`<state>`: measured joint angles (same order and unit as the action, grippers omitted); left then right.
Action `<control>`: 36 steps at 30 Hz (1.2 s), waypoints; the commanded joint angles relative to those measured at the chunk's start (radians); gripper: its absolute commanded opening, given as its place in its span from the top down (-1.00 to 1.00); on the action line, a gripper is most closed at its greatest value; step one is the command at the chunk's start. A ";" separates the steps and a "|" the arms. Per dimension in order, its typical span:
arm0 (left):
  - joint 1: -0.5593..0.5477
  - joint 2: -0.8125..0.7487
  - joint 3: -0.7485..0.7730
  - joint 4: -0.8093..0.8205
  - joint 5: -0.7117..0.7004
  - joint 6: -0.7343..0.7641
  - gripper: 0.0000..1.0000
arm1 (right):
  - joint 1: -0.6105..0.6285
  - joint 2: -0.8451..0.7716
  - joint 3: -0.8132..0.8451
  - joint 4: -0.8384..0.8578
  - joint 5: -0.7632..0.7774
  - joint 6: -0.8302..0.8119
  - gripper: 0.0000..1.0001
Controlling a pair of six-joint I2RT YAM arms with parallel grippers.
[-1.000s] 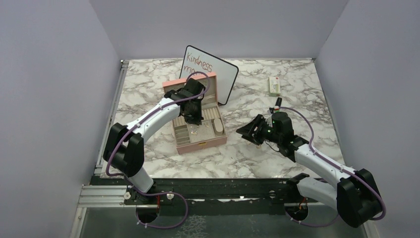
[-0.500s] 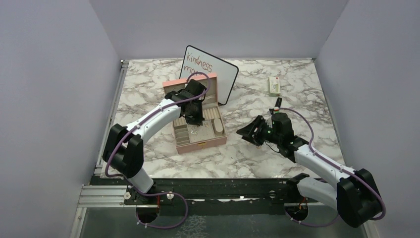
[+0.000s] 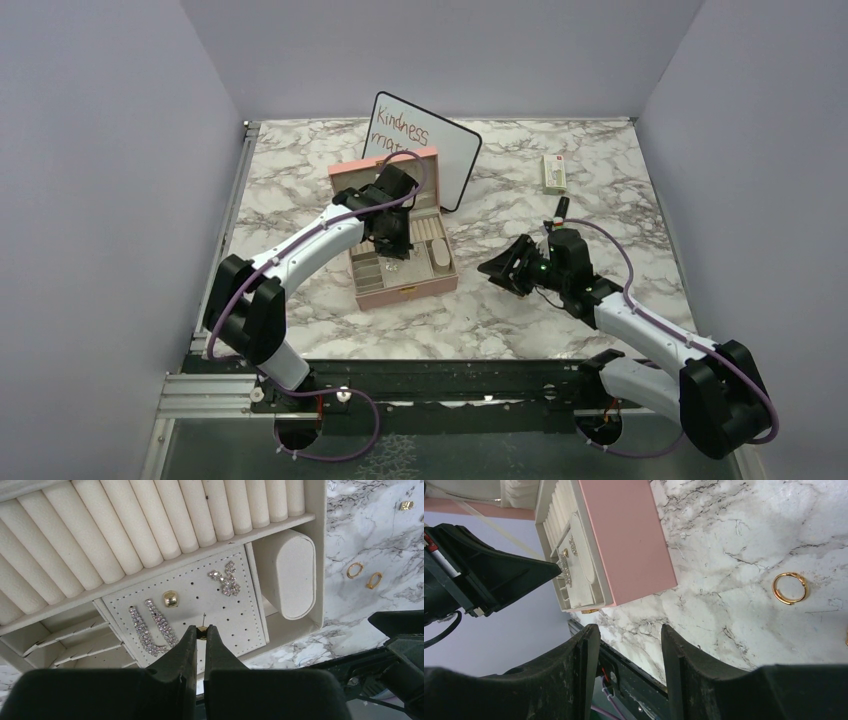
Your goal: Organize the mixed jewelry
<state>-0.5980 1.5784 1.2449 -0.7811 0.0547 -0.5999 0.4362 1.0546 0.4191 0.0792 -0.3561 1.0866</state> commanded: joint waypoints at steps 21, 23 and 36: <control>-0.003 0.028 0.028 0.036 -0.101 -0.027 0.93 | -0.005 -0.025 -0.012 0.003 0.014 -0.005 -0.05; -0.003 0.028 0.027 0.041 -0.102 -0.030 0.93 | -0.005 -0.024 -0.013 0.003 0.013 -0.005 -0.05; -0.003 0.050 0.022 0.047 -0.095 -0.031 0.93 | -0.005 -0.033 -0.019 0.001 0.013 -0.005 -0.05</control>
<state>-0.5980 1.6184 1.2488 -0.7471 -0.0174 -0.6239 0.4362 1.0393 0.4145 0.0795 -0.3561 1.0866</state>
